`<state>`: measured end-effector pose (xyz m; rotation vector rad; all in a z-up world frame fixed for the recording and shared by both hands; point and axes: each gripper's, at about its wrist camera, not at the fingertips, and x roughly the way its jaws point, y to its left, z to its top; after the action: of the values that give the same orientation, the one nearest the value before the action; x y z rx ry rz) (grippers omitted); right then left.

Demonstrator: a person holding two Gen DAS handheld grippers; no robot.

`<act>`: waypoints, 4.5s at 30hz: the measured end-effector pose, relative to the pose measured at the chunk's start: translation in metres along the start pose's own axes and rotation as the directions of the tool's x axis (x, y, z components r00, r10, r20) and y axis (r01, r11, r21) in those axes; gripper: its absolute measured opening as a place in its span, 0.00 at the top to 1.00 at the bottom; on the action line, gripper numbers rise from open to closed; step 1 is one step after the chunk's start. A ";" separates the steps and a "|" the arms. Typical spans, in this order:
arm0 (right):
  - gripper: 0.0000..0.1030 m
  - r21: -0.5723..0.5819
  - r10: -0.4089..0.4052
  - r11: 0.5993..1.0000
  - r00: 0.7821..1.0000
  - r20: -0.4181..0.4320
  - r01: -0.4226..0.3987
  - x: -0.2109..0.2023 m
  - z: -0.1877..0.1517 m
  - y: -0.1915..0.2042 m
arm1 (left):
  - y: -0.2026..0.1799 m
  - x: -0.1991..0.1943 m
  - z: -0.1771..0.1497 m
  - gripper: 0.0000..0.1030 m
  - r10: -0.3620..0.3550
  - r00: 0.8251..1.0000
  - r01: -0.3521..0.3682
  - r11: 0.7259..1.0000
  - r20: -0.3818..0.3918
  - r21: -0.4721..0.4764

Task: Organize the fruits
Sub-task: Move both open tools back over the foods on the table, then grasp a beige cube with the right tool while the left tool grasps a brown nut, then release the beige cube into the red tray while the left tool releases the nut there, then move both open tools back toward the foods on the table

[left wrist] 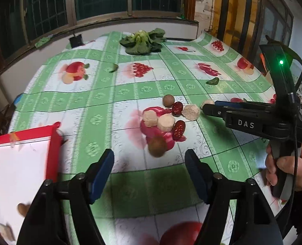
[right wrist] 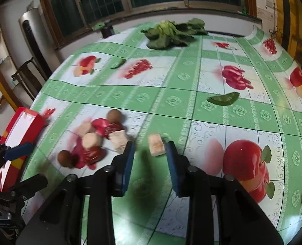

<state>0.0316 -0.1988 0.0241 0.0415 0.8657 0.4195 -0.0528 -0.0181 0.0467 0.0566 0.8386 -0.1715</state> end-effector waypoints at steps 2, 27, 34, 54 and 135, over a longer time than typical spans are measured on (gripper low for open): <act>0.71 0.017 -0.004 1.000 1.000 -0.021 0.004 0.006 0.003 -0.005 | 0.001 0.009 0.002 0.38 0.003 1.000 -0.003 1.000 -0.021 -0.006; 0.71 0.084 0.086 0.992 0.995 0.045 -0.090 -0.013 0.002 -0.017 | 0.007 0.015 0.004 0.79 -0.054 0.999 0.055 0.998 0.004 -0.044; 0.71 0.053 0.172 0.983 0.980 0.105 -0.178 -0.032 -0.001 0.008 | 0.019 -0.047 -0.008 0.78 0.034 0.993 -0.027 0.997 0.112 -0.069; 0.71 -0.209 0.480 0.856 0.877 -0.013 -0.472 -0.041 -0.042 0.220 | 0.127 -0.123 -0.077 0.78 0.352 0.924 -0.304 0.913 0.148 -0.270; 0.80 -0.134 0.043 0.990 0.996 -0.074 -0.052 0.016 0.006 0.033 | 0.001 -0.018 -0.009 0.18 0.137 0.989 -0.140 0.989 -0.056 -0.057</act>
<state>0.0337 -0.1616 0.0229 -0.0787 0.9056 0.5262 -0.0714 -0.0138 0.0539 0.0621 0.8879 -0.0140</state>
